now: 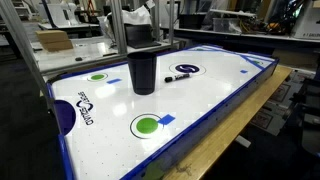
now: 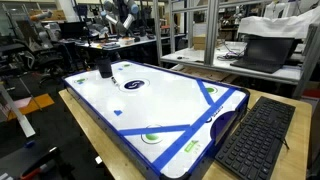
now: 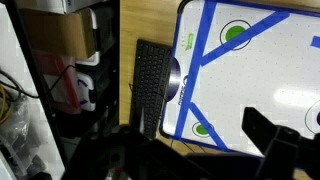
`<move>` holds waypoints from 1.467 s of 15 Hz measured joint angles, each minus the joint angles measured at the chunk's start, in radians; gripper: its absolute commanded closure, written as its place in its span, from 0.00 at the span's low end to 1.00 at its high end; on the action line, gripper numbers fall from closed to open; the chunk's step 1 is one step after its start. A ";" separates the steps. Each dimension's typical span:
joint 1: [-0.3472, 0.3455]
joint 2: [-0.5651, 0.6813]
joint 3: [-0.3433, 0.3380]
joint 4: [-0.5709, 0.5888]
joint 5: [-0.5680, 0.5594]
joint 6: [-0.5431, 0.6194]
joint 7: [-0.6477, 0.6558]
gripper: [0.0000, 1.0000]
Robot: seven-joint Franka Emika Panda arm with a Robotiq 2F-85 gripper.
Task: Put the marker inside the cup
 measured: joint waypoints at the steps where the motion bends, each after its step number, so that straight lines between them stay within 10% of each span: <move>1: 0.000 -0.001 0.000 0.004 0.000 0.001 0.000 0.00; 14: 0.010 -0.004 0.000 0.007 0.001 0.001 -0.013 0.00; 22: 0.215 0.028 0.002 0.019 0.041 0.063 -0.274 0.00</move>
